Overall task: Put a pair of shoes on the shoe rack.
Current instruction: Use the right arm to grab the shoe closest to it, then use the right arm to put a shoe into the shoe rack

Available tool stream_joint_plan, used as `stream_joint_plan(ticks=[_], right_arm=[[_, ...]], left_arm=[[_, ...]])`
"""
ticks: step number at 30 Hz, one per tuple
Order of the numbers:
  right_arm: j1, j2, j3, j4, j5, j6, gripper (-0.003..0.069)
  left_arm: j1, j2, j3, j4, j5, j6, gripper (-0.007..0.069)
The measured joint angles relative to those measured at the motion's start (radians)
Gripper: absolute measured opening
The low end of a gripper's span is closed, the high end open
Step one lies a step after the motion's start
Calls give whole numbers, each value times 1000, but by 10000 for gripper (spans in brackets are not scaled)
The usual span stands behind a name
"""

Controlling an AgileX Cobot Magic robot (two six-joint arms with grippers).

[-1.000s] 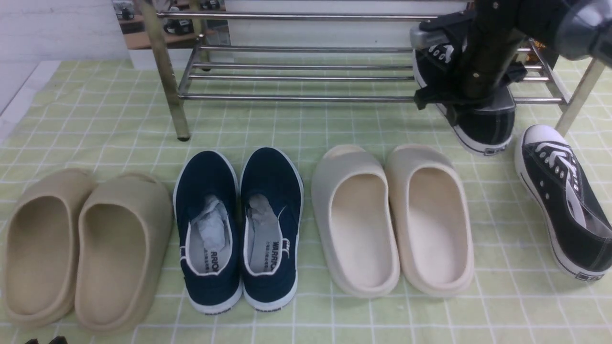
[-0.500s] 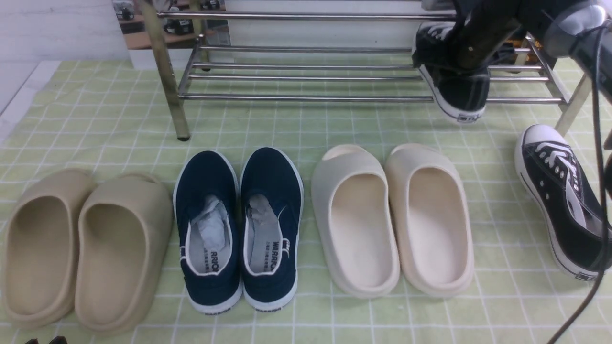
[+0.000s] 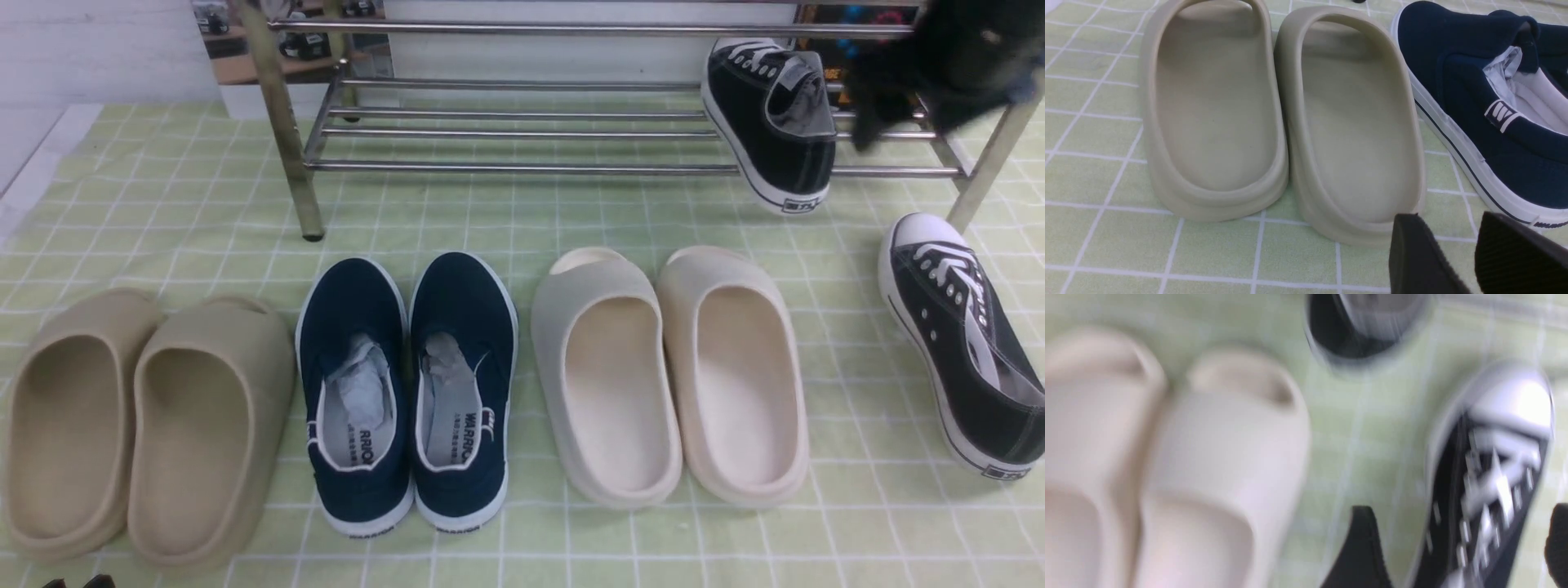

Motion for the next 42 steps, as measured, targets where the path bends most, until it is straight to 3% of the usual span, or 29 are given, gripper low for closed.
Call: stream_joint_plan(ticks=[5,11,14,15,16,17,19,22,25,30,35,42], right_arm=[[-30,-34,304,-79,-128,99,556],[-70,45,411,-124,-298,178,530],[-91,107,412,-143,-355,201,444],[-98,130,412,-149,-365,207,367],[-98,130,412,-149,-365,207,356],[-98,131,410,-150,-364,209,258],[-96,129,405,-148,-355,209,155],[-90,102,393,-148,-303,195,127],[-74,39,316,-114,-175,163,97],[-60,25,170,-86,-112,135,92],[-60,158,-73,-101,-81,132,92],[-60,536,-622,-119,27,130,92]], left_arm=[[0,0,0,0,0,0,239],[0,0,0,0,0,0,239],[0,0,0,0,0,0,239],[0,0,0,0,0,0,239],[0,0,0,0,0,0,239],[0,0,0,0,0,0,239],[0,0,0,0,0,0,239],[0,0,0,0,0,0,239],[0,0,0,0,0,0,239],[0,0,0,0,0,0,239],[0,0,0,0,0,0,239],[0,0,0,0,0,0,239]])
